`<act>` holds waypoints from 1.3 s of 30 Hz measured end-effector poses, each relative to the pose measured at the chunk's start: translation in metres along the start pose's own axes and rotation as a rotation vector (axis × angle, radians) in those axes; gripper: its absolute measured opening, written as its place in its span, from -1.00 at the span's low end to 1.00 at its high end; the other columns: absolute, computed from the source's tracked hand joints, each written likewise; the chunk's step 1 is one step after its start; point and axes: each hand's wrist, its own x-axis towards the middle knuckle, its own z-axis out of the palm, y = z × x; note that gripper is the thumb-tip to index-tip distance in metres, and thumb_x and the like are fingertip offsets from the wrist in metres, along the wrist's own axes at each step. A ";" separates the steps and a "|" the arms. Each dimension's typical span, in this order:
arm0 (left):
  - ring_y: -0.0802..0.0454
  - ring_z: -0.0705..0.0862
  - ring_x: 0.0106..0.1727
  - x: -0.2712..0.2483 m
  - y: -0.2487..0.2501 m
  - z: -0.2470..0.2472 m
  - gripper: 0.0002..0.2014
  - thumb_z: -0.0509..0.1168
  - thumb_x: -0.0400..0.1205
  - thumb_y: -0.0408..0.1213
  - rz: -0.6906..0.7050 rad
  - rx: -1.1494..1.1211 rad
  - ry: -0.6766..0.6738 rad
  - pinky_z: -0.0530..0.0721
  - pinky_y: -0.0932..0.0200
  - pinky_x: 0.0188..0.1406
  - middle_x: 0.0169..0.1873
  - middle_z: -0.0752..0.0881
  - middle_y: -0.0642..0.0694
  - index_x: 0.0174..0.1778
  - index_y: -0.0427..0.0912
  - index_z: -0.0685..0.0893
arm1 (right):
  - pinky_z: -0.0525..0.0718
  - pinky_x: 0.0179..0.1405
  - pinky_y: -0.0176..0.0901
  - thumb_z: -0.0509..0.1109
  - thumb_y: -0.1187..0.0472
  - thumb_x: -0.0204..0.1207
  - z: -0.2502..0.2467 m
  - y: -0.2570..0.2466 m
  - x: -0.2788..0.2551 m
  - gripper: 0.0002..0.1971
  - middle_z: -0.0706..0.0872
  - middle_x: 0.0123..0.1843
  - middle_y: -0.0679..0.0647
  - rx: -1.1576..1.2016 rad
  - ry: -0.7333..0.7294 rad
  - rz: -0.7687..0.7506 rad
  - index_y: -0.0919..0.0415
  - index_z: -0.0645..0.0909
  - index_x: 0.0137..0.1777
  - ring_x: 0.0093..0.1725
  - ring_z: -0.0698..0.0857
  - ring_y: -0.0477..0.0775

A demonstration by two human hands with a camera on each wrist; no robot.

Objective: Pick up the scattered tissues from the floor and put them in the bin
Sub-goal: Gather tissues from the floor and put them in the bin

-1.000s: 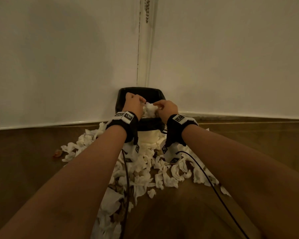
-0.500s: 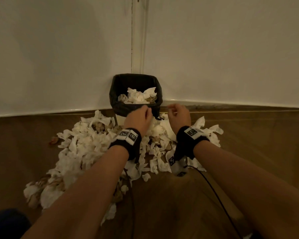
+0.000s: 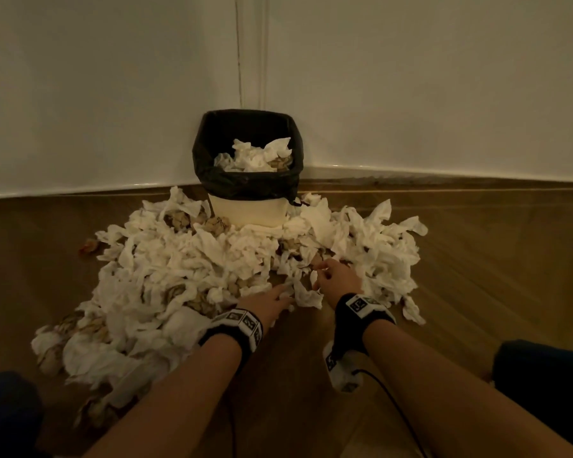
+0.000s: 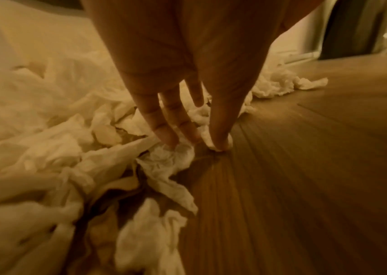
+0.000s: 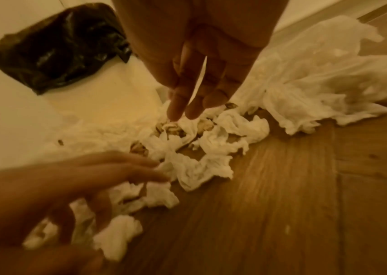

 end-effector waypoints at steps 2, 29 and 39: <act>-0.16 0.45 0.39 0.005 0.003 -0.006 -0.28 0.21 0.62 -0.45 0.022 0.061 -0.041 0.56 -0.01 0.29 0.64 -0.14 0.01 0.62 0.13 0.06 | 0.63 -0.07 -0.15 0.18 0.21 0.63 0.005 0.008 -0.002 -0.76 0.75 0.06 0.13 -0.053 -0.061 -0.005 0.08 0.63 0.20 -0.04 0.70 0.07; -0.09 0.57 0.14 0.028 -0.003 -0.018 -0.81 0.23 0.60 -0.40 -0.190 -0.538 0.530 0.42 0.21 0.02 0.12 0.58 -0.16 0.11 -0.21 0.60 | 0.21 0.54 0.16 0.31 -0.07 0.54 0.030 0.032 -0.003 -0.36 0.20 0.63 0.08 -0.456 -0.166 -0.096 0.00 0.21 0.58 0.60 0.10 0.28; -0.17 0.67 -0.10 0.023 0.000 -0.028 -0.71 0.05 0.65 -0.52 -0.261 -0.873 0.554 0.69 -0.09 -0.13 -0.09 0.64 -0.19 0.15 -0.10 0.50 | 0.13 0.58 0.20 0.30 0.02 0.58 0.038 0.029 -0.002 -0.35 0.16 0.65 0.11 -0.561 -0.313 -0.064 0.06 0.15 0.62 0.64 -0.05 0.38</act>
